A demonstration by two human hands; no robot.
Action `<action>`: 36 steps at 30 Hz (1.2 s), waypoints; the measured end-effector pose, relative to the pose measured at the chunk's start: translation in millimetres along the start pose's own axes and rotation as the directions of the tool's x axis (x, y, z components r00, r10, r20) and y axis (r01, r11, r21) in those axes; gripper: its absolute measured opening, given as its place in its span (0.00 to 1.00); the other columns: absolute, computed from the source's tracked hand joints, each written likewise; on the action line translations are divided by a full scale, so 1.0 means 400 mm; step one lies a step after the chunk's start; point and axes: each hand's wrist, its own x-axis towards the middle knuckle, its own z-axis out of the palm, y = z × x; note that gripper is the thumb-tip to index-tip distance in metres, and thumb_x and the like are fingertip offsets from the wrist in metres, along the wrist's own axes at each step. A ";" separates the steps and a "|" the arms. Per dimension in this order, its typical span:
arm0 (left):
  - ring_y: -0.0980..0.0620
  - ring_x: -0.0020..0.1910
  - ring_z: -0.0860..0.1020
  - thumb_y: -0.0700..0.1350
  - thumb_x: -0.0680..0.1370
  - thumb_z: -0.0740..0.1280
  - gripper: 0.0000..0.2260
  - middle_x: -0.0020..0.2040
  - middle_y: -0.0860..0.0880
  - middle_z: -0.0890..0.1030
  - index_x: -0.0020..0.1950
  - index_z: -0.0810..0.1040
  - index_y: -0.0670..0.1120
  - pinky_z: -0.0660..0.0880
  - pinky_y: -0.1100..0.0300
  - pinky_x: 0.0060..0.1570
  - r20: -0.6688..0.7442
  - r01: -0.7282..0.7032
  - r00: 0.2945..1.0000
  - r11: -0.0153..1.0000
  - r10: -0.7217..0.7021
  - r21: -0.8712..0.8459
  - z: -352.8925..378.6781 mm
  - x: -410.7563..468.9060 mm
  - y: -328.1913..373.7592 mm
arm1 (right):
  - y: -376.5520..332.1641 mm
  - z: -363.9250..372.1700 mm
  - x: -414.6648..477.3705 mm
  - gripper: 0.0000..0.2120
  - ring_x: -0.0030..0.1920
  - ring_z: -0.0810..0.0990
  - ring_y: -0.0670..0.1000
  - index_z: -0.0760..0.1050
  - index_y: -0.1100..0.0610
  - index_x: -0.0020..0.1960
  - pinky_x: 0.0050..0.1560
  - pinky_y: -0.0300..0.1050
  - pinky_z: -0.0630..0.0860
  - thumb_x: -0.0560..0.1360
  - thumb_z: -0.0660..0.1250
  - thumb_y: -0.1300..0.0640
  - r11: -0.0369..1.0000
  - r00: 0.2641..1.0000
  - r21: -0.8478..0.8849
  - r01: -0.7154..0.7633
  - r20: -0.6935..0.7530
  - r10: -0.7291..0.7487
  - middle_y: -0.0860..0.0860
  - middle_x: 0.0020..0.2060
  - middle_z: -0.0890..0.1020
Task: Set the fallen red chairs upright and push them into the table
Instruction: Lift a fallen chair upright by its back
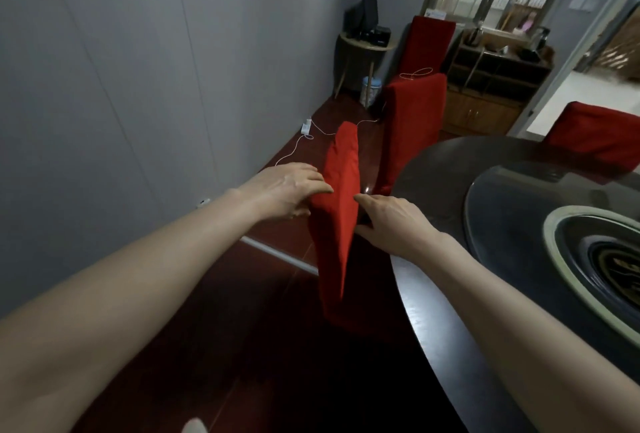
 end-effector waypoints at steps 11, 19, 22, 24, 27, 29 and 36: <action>0.50 0.72 0.67 0.46 0.73 0.73 0.29 0.69 0.51 0.74 0.72 0.70 0.54 0.70 0.52 0.67 0.046 -0.280 0.958 0.959 0.282 -0.052 0.113 0.203 -0.461 | -0.099 0.075 0.331 0.24 0.59 0.78 0.59 0.67 0.53 0.69 0.54 0.54 0.76 0.77 0.64 0.45 0.937 0.933 0.017 -0.349 0.095 0.346 0.52 0.60 0.78; 0.52 0.75 0.62 0.48 0.72 0.74 0.33 0.73 0.51 0.69 0.75 0.65 0.54 0.62 0.59 0.72 0.079 -0.522 0.844 0.847 0.530 -0.102 0.215 0.443 -0.535 | -0.061 0.110 0.431 0.23 0.61 0.76 0.58 0.68 0.54 0.68 0.56 0.53 0.75 0.77 0.65 0.46 0.812 0.807 0.046 -0.582 0.155 0.570 0.52 0.61 0.78; 0.50 0.75 0.61 0.49 0.71 0.75 0.36 0.75 0.48 0.67 0.76 0.63 0.54 0.61 0.59 0.71 0.110 -0.585 0.798 0.805 0.593 -0.097 0.247 0.549 -0.538 | -0.004 0.130 0.473 0.23 0.62 0.76 0.57 0.69 0.54 0.68 0.57 0.53 0.75 0.77 0.64 0.45 0.760 0.760 0.070 -0.647 0.145 0.634 0.51 0.62 0.78; 0.48 0.76 0.60 0.50 0.70 0.76 0.38 0.75 0.47 0.66 0.77 0.63 0.52 0.60 0.58 0.71 0.185 -0.631 0.749 0.770 0.636 -0.092 0.265 0.602 -0.534 | 0.026 0.142 0.501 0.21 0.61 0.77 0.57 0.70 0.53 0.66 0.56 0.53 0.75 0.78 0.61 0.43 0.726 0.728 0.084 -0.683 0.163 0.666 0.51 0.61 0.79; 0.46 0.75 0.62 0.52 0.68 0.76 0.39 0.74 0.46 0.67 0.76 0.64 0.50 0.57 0.57 0.73 0.301 -0.715 0.655 0.698 0.694 -0.054 0.309 0.668 -0.539 | 0.034 0.180 0.551 0.21 0.58 0.78 0.58 0.72 0.54 0.59 0.51 0.51 0.72 0.79 0.57 0.38 0.678 0.682 0.100 -0.728 0.210 0.701 0.53 0.57 0.80; 0.47 0.73 0.65 0.53 0.69 0.76 0.37 0.72 0.46 0.69 0.75 0.66 0.50 0.59 0.55 0.72 0.341 -0.758 0.598 0.650 0.725 -0.052 0.340 0.709 -0.549 | 0.028 0.207 0.580 0.23 0.56 0.78 0.59 0.71 0.54 0.54 0.49 0.51 0.71 0.79 0.54 0.35 0.658 0.666 0.120 -0.744 0.217 0.714 0.55 0.54 0.80; 0.48 0.60 0.77 0.59 0.68 0.74 0.29 0.60 0.50 0.80 0.66 0.73 0.52 0.66 0.51 0.67 0.390 -0.863 0.417 0.492 0.821 -0.111 0.419 0.790 -0.547 | -0.023 0.270 0.649 0.31 0.53 0.80 0.60 0.71 0.53 0.58 0.51 0.54 0.74 0.73 0.55 0.27 0.497 0.528 0.180 -0.849 0.327 0.784 0.55 0.52 0.81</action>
